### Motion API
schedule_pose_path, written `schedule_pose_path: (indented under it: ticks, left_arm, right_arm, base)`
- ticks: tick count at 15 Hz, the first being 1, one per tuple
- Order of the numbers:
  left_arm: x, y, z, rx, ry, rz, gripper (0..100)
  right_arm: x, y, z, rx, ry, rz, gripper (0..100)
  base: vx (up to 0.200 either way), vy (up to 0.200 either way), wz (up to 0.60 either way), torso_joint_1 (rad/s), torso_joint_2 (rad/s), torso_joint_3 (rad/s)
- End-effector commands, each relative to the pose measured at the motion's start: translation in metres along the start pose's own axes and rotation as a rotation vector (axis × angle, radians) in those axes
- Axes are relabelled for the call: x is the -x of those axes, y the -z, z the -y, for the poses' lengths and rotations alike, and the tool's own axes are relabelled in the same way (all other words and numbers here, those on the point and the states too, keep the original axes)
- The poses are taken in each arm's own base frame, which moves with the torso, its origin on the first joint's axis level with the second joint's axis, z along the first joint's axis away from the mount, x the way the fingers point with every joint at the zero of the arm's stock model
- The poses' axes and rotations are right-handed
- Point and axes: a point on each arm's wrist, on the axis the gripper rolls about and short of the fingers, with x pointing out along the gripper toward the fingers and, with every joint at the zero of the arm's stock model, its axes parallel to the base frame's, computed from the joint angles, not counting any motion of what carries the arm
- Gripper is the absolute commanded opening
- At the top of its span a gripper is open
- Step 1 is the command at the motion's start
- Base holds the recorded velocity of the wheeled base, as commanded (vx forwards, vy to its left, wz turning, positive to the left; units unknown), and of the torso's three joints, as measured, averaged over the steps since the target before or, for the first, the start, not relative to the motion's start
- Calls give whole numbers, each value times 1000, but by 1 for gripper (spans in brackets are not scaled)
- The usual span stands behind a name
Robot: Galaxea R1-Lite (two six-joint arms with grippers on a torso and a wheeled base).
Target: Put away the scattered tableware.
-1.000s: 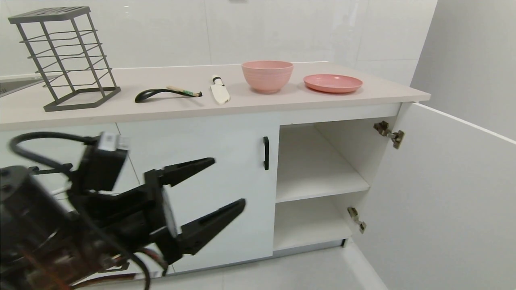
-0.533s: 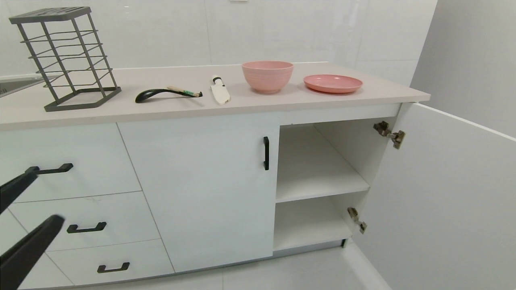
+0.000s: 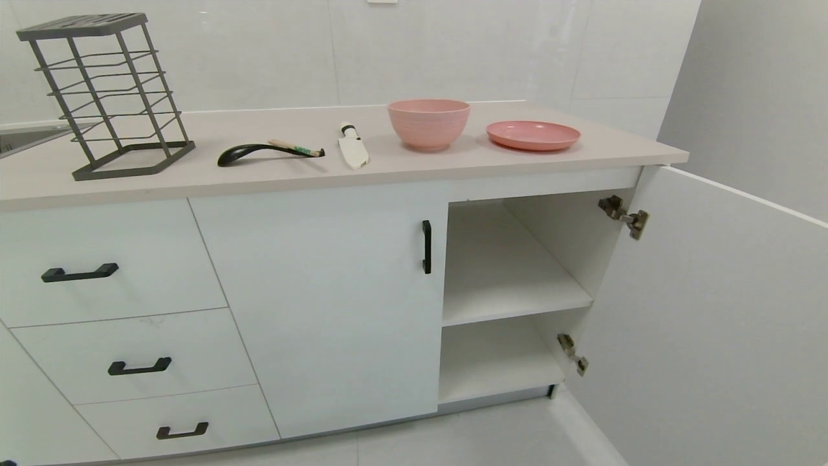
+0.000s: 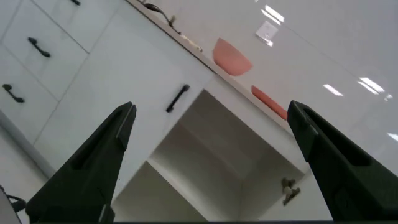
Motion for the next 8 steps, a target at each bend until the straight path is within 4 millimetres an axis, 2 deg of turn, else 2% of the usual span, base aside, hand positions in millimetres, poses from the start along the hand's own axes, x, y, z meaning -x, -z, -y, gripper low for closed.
schedule_pose_path:
  ticks: [1,2,3,4,6,8]
  left_arm:
    - [3,7,0,-58,-29,-21,100]
    - [3,11,-1,-100,-86,-61,100]
    - [4,14,-4,-87,-235,-91,100]
    - [5,18,-6,-34,-331,-124,100]
    - [5,16,-7,-19,-344,-107,100]
    - [5,16,-7,-27,-342,-109,100]
  right_arm:
    - [6,5,-5,-37,96,-45,100]
    - [10,26,-9,-224,303,-307,100]
    - [13,35,-11,-354,444,-437,100]
    - [14,35,-10,-416,519,-444,100]
    - [16,40,-11,-497,606,-476,100]
    - [17,40,-11,-501,640,-486,100]
  base:
    - [0,0,0,0,0,0]
    - [0,0,0,0,0,0]
    - [0,0,0,0,0,0]
    - [0,0,0,0,0,0]
    - [0,0,0,0,0,0]
    - [0,0,0,0,0,0]
